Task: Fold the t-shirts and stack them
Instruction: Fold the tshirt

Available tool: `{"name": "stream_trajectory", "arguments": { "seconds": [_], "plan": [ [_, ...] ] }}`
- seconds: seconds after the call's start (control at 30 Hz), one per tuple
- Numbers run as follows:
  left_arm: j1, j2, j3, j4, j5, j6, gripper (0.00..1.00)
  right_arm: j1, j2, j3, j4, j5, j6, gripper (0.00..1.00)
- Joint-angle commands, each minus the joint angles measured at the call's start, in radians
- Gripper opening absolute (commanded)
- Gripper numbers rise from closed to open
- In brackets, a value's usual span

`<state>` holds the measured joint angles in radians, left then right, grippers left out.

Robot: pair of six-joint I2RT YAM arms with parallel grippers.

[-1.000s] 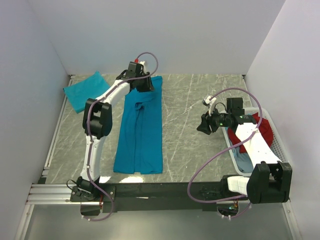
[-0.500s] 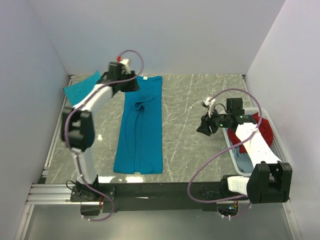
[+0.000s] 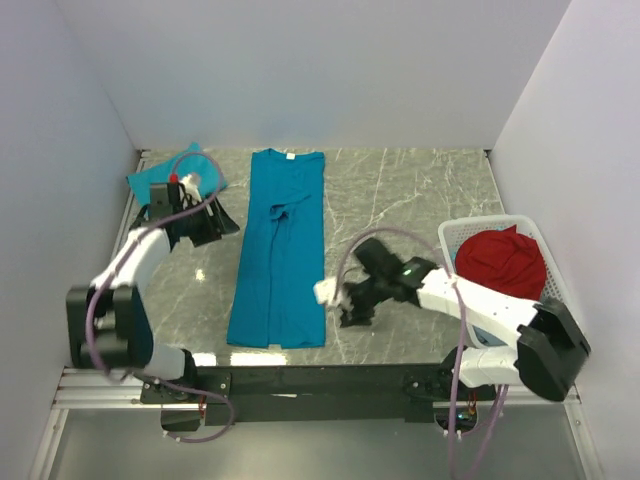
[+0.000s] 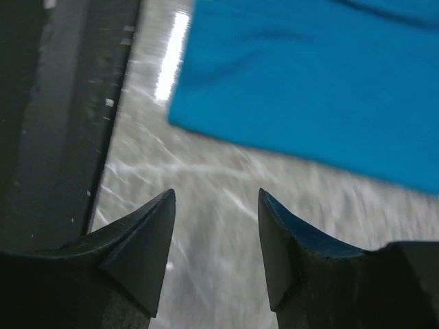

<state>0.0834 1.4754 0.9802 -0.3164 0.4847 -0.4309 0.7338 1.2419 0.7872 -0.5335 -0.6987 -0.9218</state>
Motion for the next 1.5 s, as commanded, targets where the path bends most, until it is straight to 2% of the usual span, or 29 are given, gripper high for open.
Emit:
{"name": "stream_trajectory", "arguments": {
  "seconds": [0.0,0.03,0.1,0.13,0.2,0.37,0.53,0.83,0.97,1.07,1.3,1.47],
  "plan": [
    [-0.046,-0.225,-0.041,-0.045,-0.139,0.079,0.68,0.225,0.074,0.029,0.041,0.126,-0.058,0.59],
    [-0.048,-0.271,-0.058,-0.030,-0.182,0.107,0.69,0.277,0.111,0.021,0.091,0.198,-0.034,0.59],
    [-0.048,-0.390,-0.102,0.002,-0.280,0.115,0.72,0.360,0.158,0.027,0.113,0.238,-0.023,0.60],
    [-0.048,-0.420,-0.118,0.014,-0.306,0.101,0.81,0.404,0.184,0.033,0.121,0.249,-0.014,0.60],
    [-0.045,-0.460,-0.159,0.043,-0.334,0.083,0.88,0.427,0.250,0.055,0.132,0.275,0.009,0.60],
    [-0.040,-0.373,-0.169,-0.019,-0.296,0.058,0.81,0.463,0.289,0.035,0.174,0.338,0.015,0.60],
    [-0.040,-0.392,-0.189,-0.007,-0.276,0.061,0.80,0.464,0.289,0.021,0.187,0.378,0.012,0.57],
    [-0.040,-0.515,-0.241,0.031,-0.296,0.123,0.83,0.464,0.150,0.024,-0.054,0.194,-0.164,0.54],
    [-0.040,-0.530,-0.249,0.036,-0.304,0.119,0.84,0.463,0.165,0.024,0.013,0.264,-0.100,0.55],
    [-0.040,-0.526,-0.244,0.030,-0.304,0.119,0.83,0.464,0.241,0.040,0.096,0.330,-0.032,0.56],
    [-0.040,-0.538,-0.248,0.033,-0.299,0.127,0.83,0.463,0.372,0.116,0.159,0.425,0.058,0.56],
    [-0.040,-0.538,-0.245,0.043,-0.281,0.127,0.83,0.463,0.318,0.093,0.118,0.371,0.021,0.53]
  ]
}}
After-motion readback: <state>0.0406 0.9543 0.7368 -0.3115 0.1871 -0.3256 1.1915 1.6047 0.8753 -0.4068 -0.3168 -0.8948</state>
